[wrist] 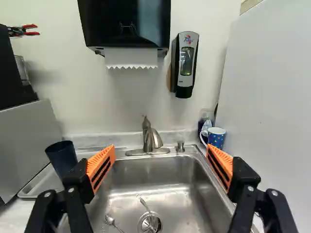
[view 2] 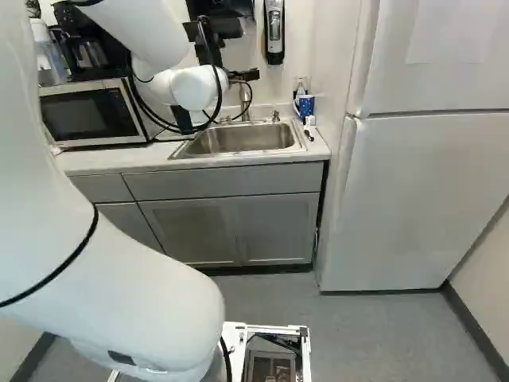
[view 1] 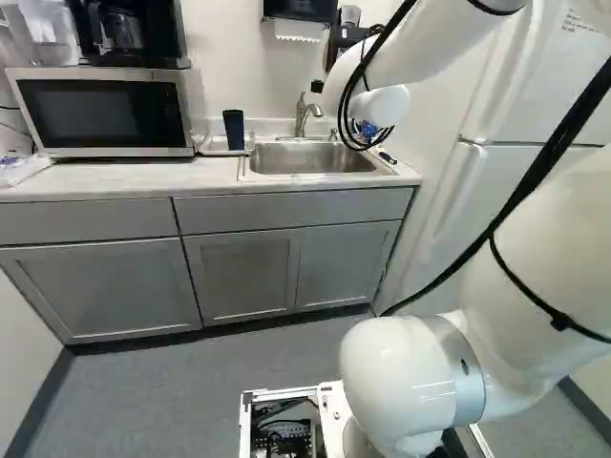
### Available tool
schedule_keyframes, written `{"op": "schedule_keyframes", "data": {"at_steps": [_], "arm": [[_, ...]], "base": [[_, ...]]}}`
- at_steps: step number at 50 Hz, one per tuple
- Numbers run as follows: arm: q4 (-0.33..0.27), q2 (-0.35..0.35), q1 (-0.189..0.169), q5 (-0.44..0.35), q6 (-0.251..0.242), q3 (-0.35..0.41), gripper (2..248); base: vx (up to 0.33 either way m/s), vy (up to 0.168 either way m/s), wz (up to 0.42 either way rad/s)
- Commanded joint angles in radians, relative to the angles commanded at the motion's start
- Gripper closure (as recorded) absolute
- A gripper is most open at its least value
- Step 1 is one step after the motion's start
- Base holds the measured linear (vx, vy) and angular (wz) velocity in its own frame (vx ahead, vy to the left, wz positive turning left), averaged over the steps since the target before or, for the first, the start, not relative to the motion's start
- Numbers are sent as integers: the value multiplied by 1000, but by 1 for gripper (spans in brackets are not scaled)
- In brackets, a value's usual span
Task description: Rinse the cup and place it in the tray
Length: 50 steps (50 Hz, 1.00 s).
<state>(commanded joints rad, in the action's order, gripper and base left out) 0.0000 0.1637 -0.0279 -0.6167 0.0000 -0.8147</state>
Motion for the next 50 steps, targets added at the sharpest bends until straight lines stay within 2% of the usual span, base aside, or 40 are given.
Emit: {"op": "schedule_keyframes", "data": {"at_steps": [50], "arm": [[0,0,0,0,0,0,3]], "base": [[124,-53,226]]}}
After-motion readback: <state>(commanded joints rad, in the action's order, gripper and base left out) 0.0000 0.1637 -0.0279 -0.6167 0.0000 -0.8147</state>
